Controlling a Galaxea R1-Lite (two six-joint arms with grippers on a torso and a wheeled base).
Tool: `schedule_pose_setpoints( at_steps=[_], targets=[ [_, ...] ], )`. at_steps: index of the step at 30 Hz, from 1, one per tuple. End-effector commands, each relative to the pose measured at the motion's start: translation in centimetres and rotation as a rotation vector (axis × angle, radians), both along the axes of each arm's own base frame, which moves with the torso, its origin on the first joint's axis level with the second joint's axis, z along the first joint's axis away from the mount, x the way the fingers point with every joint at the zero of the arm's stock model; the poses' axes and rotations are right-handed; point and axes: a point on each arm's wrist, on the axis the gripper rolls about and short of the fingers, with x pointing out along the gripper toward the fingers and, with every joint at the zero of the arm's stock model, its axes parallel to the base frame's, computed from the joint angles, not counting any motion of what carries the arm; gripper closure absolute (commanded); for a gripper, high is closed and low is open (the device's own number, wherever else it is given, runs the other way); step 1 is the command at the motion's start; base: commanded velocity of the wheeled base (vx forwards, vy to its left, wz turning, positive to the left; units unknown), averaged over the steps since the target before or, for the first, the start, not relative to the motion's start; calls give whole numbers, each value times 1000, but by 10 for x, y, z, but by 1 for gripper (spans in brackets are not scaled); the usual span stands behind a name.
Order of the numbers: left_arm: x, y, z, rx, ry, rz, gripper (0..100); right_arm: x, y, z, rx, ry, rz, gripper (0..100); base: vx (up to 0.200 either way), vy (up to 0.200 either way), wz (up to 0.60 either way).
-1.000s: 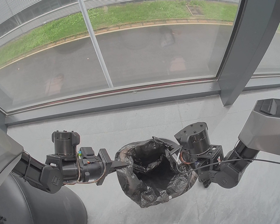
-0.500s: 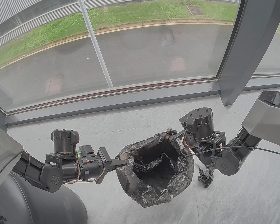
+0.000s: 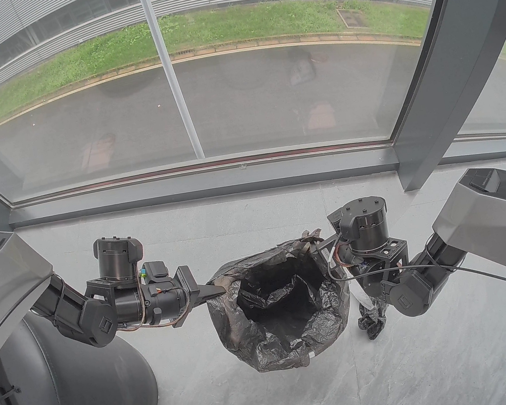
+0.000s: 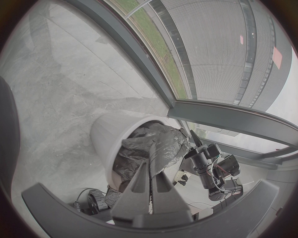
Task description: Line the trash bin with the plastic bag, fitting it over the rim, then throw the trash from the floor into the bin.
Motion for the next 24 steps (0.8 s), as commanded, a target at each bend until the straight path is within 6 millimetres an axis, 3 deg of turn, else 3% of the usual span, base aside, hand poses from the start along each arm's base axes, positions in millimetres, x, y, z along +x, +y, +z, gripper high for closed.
schedule_pose_setpoints(
  at_steps=[1, 6, 17, 18, 24],
  targets=[
    [7, 3, -18, 20, 27, 7, 100, 1, -1, -4, -4, 7, -3, 0, 0, 0, 0],
    [13, 4, -24, 36, 16, 13, 100, 1, -1, -3, -3, 4, -3, 0, 0, 0, 0],
    [14, 0, -9, 43, -29, 25, 100, 2, 0, -1, 7, -13, -1, 0, 0, 0, 0],
    [13, 0, -8, 43, -33, 23, 0, 2, 0, -2, 6, -11, -1, 0, 0, 0, 0],
    [10, -4, -8, 49, -40, 5, 0, 5, 2, 1, 14, -24, -1, 0, 0, 0, 0]
  ],
)
